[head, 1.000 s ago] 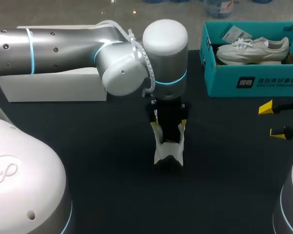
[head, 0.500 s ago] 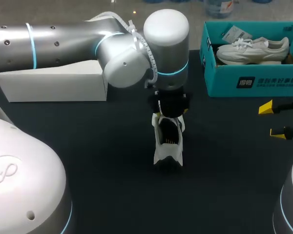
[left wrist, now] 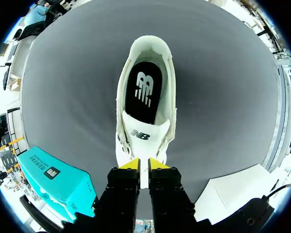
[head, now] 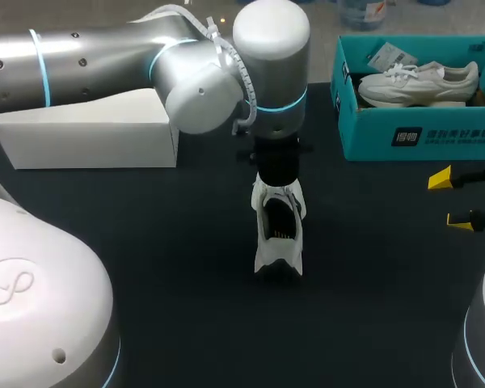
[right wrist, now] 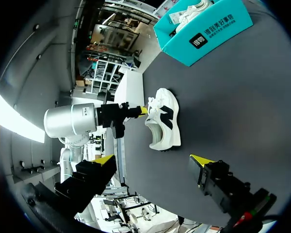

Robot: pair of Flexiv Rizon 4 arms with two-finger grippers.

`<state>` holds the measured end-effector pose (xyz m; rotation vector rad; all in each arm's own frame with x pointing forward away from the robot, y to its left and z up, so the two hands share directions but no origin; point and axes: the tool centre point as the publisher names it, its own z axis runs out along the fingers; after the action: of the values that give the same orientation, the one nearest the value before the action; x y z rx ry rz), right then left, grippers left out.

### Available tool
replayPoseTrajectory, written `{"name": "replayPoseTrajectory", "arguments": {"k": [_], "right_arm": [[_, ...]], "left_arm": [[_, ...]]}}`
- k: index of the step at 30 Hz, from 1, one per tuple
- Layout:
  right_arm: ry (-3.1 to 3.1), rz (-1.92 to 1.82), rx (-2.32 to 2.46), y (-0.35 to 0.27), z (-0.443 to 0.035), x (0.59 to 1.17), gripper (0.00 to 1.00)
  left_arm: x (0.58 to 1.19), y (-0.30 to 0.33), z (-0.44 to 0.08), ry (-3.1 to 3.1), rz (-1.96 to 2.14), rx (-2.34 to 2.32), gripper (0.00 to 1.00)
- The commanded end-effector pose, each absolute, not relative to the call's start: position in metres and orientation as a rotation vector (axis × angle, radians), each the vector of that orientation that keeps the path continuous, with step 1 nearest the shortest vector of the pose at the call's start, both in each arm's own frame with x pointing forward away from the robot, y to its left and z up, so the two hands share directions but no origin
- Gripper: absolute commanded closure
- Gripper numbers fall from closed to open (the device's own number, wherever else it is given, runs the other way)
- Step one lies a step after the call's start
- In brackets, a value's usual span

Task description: Take the shoe out of the shoebox, open the shoe tongue, remove and reinsert the insole, then place the shoe into the shoebox

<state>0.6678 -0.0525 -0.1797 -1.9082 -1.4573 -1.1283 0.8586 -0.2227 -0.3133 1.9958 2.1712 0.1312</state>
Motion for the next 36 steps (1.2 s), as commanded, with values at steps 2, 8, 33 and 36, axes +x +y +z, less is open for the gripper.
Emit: {"name": "replayPoseTrajectory", "arguments": {"k": [2,8,33,36], "right_arm": [[-1.455,-1.130,-1.916,-0.052,-0.179,0.664,0.00],[-1.455,-1.130,-1.916,-0.052,-0.179,0.664,0.00],[-1.455,-1.130,-1.916,-0.052,-0.179,0.664,0.00],[-1.455,-1.130,-1.916,-0.052,-0.179,0.664,0.00]], "left_arm": [[0.852,-0.227,-0.321,2.205,0.110,1.995,1.00],[0.843,-0.222,-0.335,2.253,0.114,2.012,1.00],[0.826,-0.219,-0.310,2.747,-0.138,1.530,1.00],[0.817,-0.216,-0.296,2.859,-0.266,1.295,1.00]]}}
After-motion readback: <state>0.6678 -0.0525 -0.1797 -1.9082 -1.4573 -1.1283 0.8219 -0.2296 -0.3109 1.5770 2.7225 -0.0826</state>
